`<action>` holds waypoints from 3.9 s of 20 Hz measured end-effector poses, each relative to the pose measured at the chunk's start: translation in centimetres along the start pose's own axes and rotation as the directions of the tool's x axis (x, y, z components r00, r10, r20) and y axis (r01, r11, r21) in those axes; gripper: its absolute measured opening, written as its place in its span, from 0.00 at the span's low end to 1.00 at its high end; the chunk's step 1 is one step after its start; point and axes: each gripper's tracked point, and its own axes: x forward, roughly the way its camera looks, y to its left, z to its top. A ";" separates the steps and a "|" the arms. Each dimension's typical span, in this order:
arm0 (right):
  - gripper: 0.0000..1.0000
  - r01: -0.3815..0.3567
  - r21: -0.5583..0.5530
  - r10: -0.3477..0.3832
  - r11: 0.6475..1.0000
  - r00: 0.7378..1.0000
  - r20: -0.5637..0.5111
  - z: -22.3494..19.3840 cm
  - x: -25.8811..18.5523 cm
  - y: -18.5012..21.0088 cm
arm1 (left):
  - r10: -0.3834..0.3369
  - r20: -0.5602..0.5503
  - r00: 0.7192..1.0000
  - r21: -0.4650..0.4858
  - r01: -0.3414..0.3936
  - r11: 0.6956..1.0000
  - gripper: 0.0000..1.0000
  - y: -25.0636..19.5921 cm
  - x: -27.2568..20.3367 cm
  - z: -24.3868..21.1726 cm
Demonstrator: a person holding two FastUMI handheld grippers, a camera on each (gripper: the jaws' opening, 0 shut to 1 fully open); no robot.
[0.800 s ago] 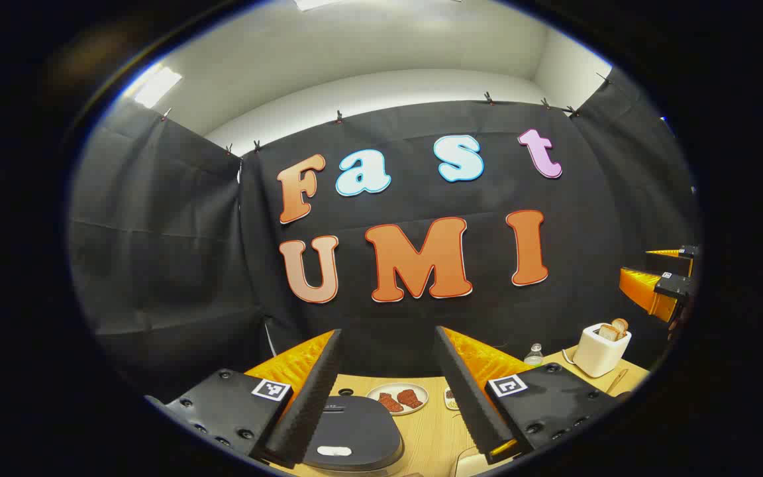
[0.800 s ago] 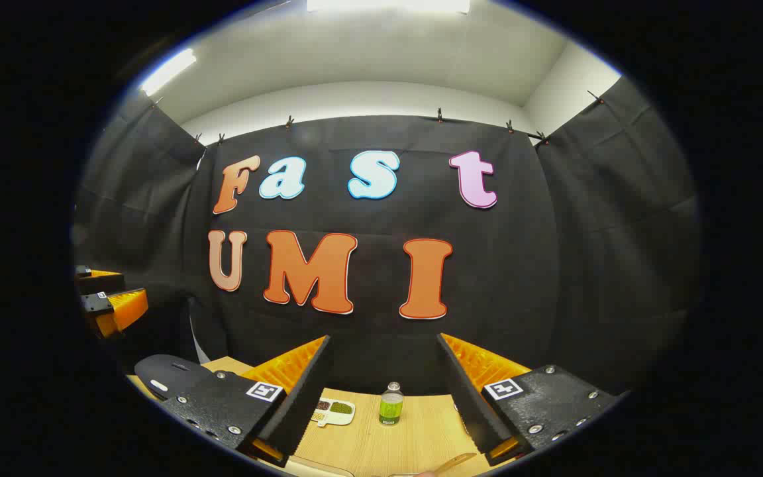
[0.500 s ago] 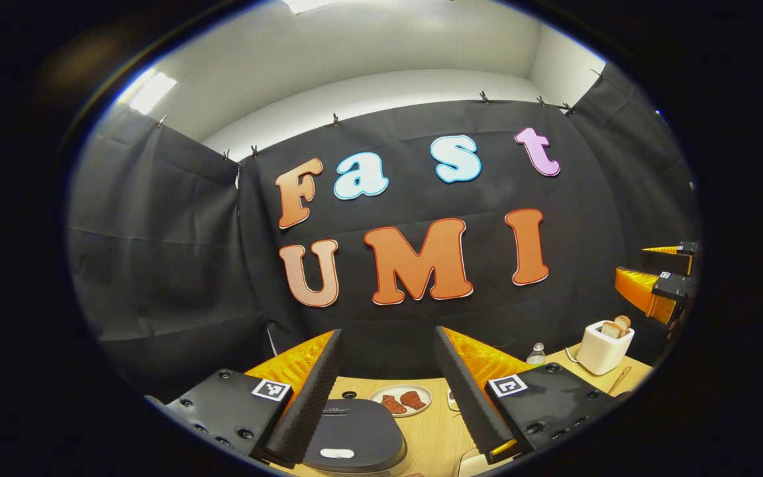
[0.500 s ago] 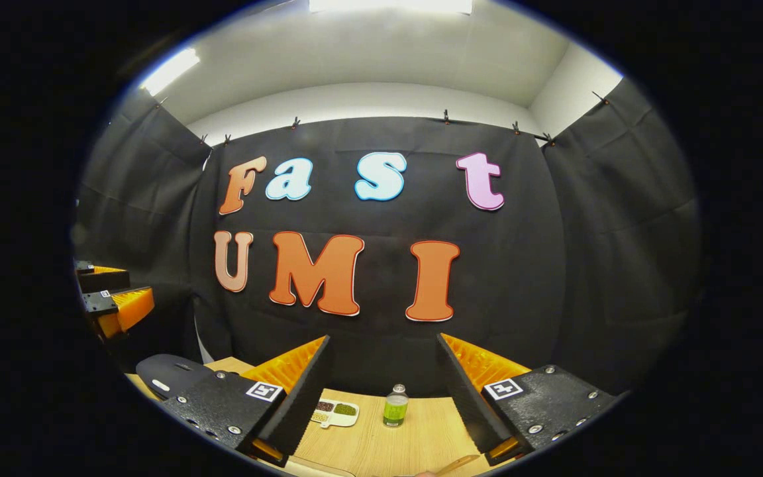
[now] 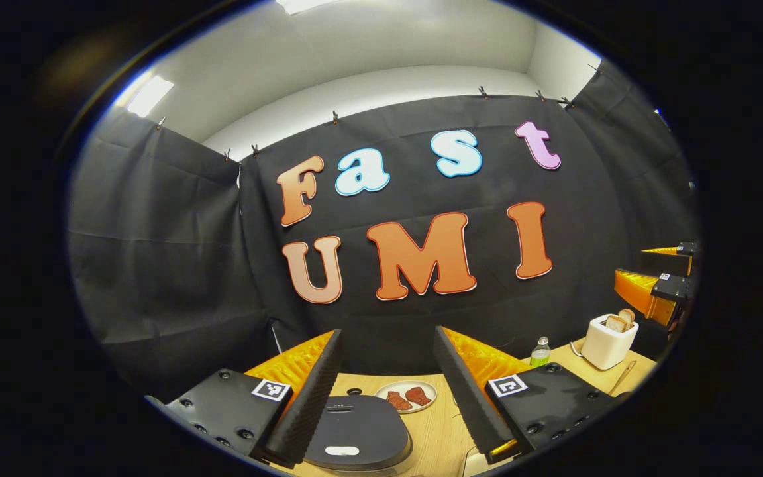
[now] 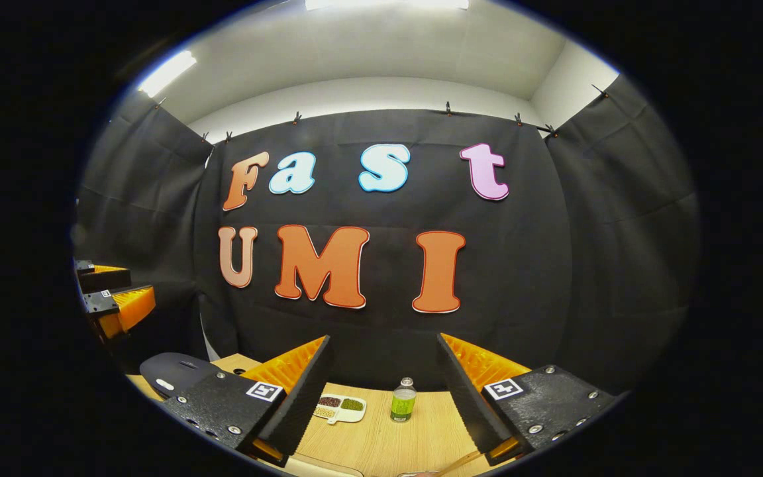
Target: Close the left gripper, press the button to open the rice cooker; take a wooden spoon from the chopstick holder with the right hand, scoop a spoonful of rice and pour it into the rice cooker, then put the wooden spoon back into the chopstick holder.
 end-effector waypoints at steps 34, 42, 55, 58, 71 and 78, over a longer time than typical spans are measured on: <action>0.95 0.310 -0.076 -0.319 0.948 0.904 -0.286 -10.2 -5.5 -10.5 | -0.221 -0.947 0.233 -0.289 -0.323 0.901 0.05 6.0 -1.4 -28.6; 0.95 0.332 -0.038 -0.319 0.942 0.857 -0.404 -14.7 -5.9 -12.0 | -0.144 -0.911 0.386 -0.249 -0.238 0.939 0.05 5.9 -0.7 -27.4; 0.93 0.294 -0.037 -0.244 0.955 0.709 -0.661 -26.2 -5.7 -12.0 | 0.188 -0.420 0.888 -0.100 -0.251 0.963 0.05 10.3 3.4 -11.9; 0.92 0.305 -0.013 -0.226 0.952 0.677 -0.701 -27.9 -6.0 -12.0 | 0.224 -0.348 0.911 -0.049 -0.256 0.965 0.05 9.6 2.1 -9.4; 0.42 0.386 0.236 -0.029 0.892 0.569 -0.822 -34.6 -5.0 -9.4 | 0.291 -0.379 0.878 0.088 -0.279 0.956 0.59 7.2 -2.6 -9.8; 0.18 0.381 0.321 0.043 0.867 0.585 -0.810 -34.0 -6.1 -8.0 | 0.297 -0.417 0.859 0.105 -0.279 0.955 0.46 5.5 -4.9 -11.1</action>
